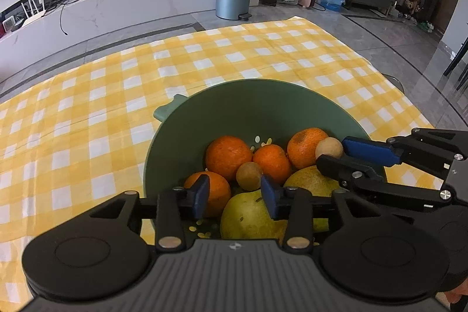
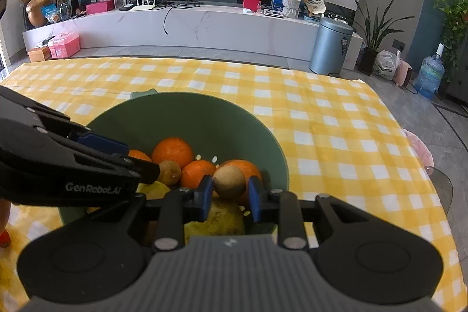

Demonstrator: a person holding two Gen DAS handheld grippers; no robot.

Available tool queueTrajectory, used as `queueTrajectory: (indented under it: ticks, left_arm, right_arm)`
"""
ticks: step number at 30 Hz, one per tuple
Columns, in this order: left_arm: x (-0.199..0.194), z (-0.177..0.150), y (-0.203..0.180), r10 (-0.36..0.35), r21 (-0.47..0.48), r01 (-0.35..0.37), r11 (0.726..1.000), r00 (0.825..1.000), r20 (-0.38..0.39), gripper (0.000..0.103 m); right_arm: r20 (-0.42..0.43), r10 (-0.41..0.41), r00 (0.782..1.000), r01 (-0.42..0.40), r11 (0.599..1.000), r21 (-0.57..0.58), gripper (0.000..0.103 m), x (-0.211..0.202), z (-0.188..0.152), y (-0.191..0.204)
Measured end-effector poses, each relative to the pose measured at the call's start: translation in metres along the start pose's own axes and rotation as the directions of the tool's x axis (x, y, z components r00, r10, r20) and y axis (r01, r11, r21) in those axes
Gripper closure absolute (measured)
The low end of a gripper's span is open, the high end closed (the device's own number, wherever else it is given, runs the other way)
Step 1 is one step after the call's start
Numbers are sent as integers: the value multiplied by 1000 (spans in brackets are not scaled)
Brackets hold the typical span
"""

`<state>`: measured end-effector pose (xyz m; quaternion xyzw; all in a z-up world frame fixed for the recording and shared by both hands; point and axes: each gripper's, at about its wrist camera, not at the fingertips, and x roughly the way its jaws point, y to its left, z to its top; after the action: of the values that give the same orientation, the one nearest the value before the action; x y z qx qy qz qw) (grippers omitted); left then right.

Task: Organize fruits
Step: 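Release both longans into the colander, then withdraw both open tools from the colander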

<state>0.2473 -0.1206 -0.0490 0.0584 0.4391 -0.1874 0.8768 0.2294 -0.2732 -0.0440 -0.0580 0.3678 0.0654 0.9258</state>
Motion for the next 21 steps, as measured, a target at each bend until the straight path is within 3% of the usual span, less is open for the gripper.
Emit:
queueTrajectory:
  ticks: [4, 8, 14, 17, 21]
  left_arm:
    - [-7, 1, -1, 18, -6, -18, 1000, 1000, 17, 50]
    - [-21, 5, -1, 43, -9, -42, 999, 998, 39, 42]
    - [-55, 2, 1, 24, -13, -23, 1000, 995, 95, 33]
    - [-75, -5, 0, 5, 13, -7, 1000, 995, 103, 33]
    - [-98, -19, -2, 38, 43, -42, 998, 995, 91, 33]
  right_arm:
    - [4, -6, 1000, 6, 1000, 11, 72, -4, 1, -3]
    - [13, -8, 1000, 7, 999, 35, 63, -12, 2, -7]
    - [65, -29, 997, 23, 994, 103, 47, -39, 1, -9]
    - [90, -30, 995, 17, 991, 133, 47, -56, -6, -1]
    - [115, -9, 993, -11, 985, 171, 47, -77, -20, 15]
